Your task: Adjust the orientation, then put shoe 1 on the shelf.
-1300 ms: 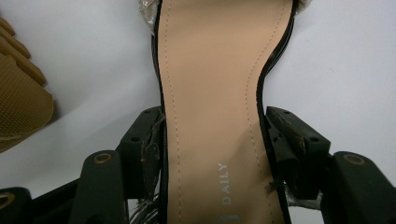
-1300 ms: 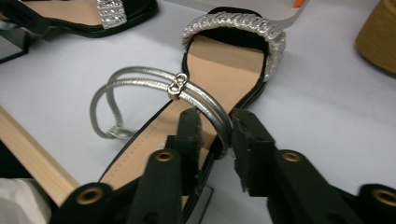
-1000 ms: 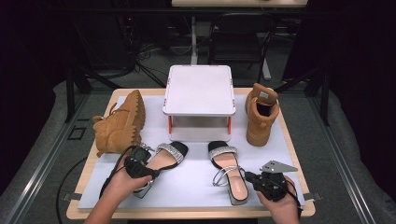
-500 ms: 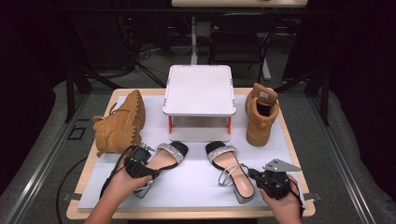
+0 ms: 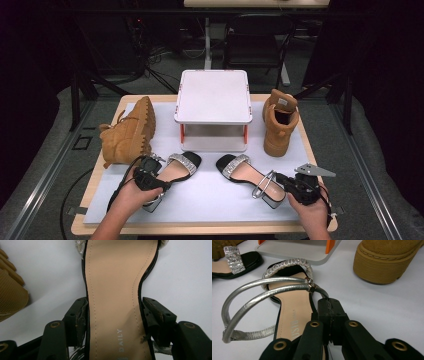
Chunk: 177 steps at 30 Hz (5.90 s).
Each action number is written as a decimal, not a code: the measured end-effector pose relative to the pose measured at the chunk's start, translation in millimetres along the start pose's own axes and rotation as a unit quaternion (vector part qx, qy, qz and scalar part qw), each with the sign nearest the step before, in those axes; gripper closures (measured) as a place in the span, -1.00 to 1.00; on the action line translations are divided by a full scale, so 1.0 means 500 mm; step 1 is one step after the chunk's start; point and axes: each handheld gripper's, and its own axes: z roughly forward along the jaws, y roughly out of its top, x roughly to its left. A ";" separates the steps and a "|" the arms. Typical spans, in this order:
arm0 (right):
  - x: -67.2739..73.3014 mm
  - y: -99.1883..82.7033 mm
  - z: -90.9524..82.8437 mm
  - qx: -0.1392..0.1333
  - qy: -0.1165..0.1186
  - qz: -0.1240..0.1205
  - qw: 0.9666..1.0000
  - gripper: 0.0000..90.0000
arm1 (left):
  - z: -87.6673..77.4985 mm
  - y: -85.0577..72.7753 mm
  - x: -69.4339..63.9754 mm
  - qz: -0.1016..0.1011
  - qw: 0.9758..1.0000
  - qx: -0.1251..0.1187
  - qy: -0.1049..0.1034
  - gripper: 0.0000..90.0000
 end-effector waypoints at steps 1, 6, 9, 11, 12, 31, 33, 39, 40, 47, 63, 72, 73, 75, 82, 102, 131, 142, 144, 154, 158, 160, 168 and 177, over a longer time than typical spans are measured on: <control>-0.001 -0.001 0.000 -0.003 0.003 0.003 1.000 0.98 | 0.000 0.000 0.000 0.000 1.000 0.000 -0.001 -0.12; 0.000 -0.003 -0.002 -0.001 0.008 -0.001 1.000 0.93 | 0.000 0.000 0.000 0.000 1.000 0.000 -0.001 -0.12; -0.001 -0.005 -0.010 0.002 0.005 -0.004 1.000 0.82 | 0.000 0.000 0.000 0.000 1.000 0.000 0.000 -0.12; -0.004 -0.007 -0.023 -0.004 0.001 -0.006 1.000 0.74 | 0.000 0.000 0.000 0.000 1.000 0.000 0.000 -0.12; -0.008 -0.008 -0.032 -0.008 0.001 -0.005 1.000 0.71 | 0.000 0.000 0.000 0.000 1.000 0.000 -0.001 -0.12; 0.012 0.023 -0.022 -0.012 0.027 -0.006 1.000 0.03 | 0.000 -0.001 0.000 -0.002 1.000 -0.001 0.000 -0.12; 0.017 0.028 -0.019 -0.007 0.032 -0.013 0.999 -0.02 | 0.000 -0.001 0.000 -0.003 1.000 -0.001 0.001 -0.12; 0.033 0.050 -0.016 0.005 0.022 -0.040 0.999 -0.03 | -0.001 -0.001 0.001 -0.006 1.000 -0.003 -0.003 -0.12; 0.034 0.055 -0.018 0.006 0.022 -0.040 0.999 -0.04 | -0.002 -0.001 0.001 -0.006 1.000 -0.004 -0.004 -0.12; 0.047 0.084 -0.007 0.041 0.030 -0.063 0.997 -0.11 | 0.000 0.000 0.001 -0.004 1.000 -0.002 -0.002 -0.12; 0.099 0.108 0.065 0.147 0.050 -0.143 0.978 -0.22 | -0.002 0.001 0.004 -0.009 1.000 -0.004 -0.003 -0.13; 0.105 0.111 0.093 0.182 0.048 -0.164 0.968 -0.26 | -0.003 -0.002 0.006 -0.005 1.000 -0.006 -0.012 -0.14; 0.104 0.112 0.096 0.190 0.047 -0.166 0.966 -0.27 | -0.003 -0.002 0.006 -0.003 1.000 -0.007 -0.012 -0.14; 0.104 0.111 0.104 0.200 0.047 -0.165 0.965 -0.27 | -0.003 -0.003 0.007 -0.002 1.000 -0.008 -0.014 -0.14; 0.101 0.113 0.121 0.219 0.048 -0.165 0.960 -0.27 | -0.003 -0.008 0.011 0.008 1.000 -0.014 -0.020 -0.14; 0.094 0.106 0.157 0.275 0.035 -0.174 0.945 -0.24 | 0.001 -0.010 -0.006 0.031 0.999 -0.011 0.009 -0.15; 0.088 0.101 0.160 0.266 0.030 -0.142 0.953 -0.09 | 0.004 -0.017 0.004 0.003 1.000 -0.024 -0.007 -0.09; 0.084 0.093 0.155 0.251 0.031 -0.124 0.960 -0.07 | 0.004 -0.021 0.008 -0.018 0.999 -0.035 -0.012 -0.06; 0.085 0.092 0.154 0.249 0.031 -0.121 0.960 -0.07 | 0.004 -0.022 0.008 -0.020 0.999 -0.038 -0.013 -0.06; 0.088 0.083 0.139 0.223 0.014 -0.107 0.969 -0.07 | 0.004 -0.024 0.009 -0.034 0.998 -0.049 -0.016 -0.05; 0.088 0.082 0.134 0.221 0.009 -0.103 0.970 -0.07 | 0.003 -0.023 0.005 -0.031 0.998 -0.052 -0.010 -0.05; 0.091 0.081 0.133 0.222 0.010 -0.097 0.970 -0.07 | 0.002 -0.022 0.002 -0.030 0.998 -0.051 -0.009 -0.05; 0.111 0.087 0.136 0.218 0.013 -0.085 0.972 -0.07 | -0.005 -0.012 -0.013 -0.028 0.998 -0.061 -0.007 -0.05; 0.120 0.105 0.148 0.212 -0.002 -0.065 0.975 -0.07 | -0.006 0.010 -0.021 -0.035 0.996 -0.078 -0.002 -0.05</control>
